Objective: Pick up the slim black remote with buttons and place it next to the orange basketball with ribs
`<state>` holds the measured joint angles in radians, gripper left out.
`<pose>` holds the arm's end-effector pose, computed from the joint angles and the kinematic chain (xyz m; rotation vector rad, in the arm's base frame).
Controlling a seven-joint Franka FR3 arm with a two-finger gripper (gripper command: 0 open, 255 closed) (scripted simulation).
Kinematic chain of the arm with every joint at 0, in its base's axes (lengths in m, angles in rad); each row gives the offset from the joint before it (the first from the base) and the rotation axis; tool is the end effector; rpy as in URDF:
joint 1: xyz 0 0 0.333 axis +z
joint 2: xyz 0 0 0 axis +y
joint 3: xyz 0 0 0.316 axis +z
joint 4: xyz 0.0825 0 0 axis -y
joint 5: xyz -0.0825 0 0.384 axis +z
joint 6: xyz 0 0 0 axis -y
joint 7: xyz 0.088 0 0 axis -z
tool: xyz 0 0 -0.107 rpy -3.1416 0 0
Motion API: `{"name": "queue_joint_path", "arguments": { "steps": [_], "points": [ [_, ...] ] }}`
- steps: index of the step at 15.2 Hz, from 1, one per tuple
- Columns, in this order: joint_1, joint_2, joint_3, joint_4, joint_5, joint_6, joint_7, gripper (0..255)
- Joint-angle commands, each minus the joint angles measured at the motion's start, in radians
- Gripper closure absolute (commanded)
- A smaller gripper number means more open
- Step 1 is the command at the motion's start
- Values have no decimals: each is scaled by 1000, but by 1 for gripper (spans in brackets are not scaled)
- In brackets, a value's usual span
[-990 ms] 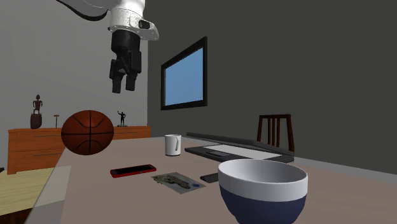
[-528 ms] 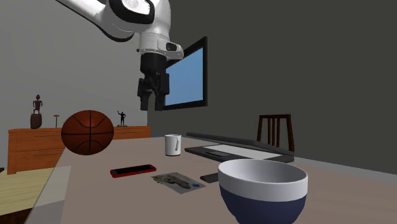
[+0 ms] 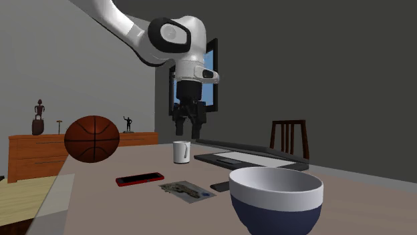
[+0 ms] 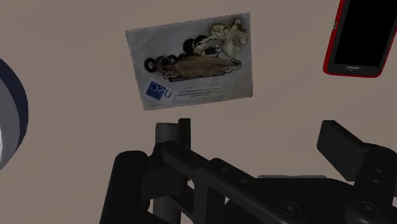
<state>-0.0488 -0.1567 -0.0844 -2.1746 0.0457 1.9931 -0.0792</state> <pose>0.4953 -0.0647 0.4570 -3.0825 0.1111 0.0302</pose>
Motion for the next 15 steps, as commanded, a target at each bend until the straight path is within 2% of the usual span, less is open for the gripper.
{"name": "queue_joint_path", "arguments": {
  "steps": [1, 12, 15],
  "points": [
    [-9, 79, -13, 44, 11, 37, -8, 0],
    [-63, 482, -47, 346, 99, 142, -31, 0],
    [-65, 504, -45, 344, 104, 165, -34, 0]
  ]
}}
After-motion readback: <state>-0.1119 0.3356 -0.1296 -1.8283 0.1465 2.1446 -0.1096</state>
